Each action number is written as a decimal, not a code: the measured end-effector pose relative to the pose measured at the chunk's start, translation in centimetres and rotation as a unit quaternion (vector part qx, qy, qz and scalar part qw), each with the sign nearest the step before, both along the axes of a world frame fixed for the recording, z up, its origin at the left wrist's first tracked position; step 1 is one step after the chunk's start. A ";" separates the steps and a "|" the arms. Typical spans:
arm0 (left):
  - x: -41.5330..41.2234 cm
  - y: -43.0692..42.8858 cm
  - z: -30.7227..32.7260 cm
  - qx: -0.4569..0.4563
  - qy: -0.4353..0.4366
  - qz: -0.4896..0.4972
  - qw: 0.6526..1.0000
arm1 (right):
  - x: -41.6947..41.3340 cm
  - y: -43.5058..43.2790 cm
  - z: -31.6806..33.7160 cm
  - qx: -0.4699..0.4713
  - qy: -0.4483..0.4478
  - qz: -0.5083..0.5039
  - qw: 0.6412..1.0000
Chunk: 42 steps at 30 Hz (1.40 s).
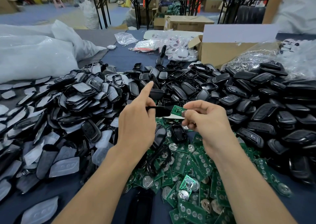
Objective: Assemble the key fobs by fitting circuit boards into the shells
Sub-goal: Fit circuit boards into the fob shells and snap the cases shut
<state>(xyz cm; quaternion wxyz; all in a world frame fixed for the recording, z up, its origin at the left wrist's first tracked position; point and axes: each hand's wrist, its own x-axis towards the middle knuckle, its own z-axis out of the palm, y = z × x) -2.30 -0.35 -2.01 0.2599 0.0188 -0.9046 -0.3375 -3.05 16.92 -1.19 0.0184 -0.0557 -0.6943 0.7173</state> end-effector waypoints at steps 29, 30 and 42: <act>-0.9 -0.1 -0.3 0.377 -0.084 -0.161 0.908 | 0.2 -0.1 0.5 0.011 0.104 -0.032 0.994; -0.9 -0.1 -0.2 0.377 -0.084 -0.162 0.908 | 0.2 -0.2 0.4 0.048 0.113 -0.031 0.992; -0.7 0.1 -0.1 0.376 -0.078 -0.184 0.905 | 0.8 -1.2 0.4 0.181 0.155 -0.029 0.971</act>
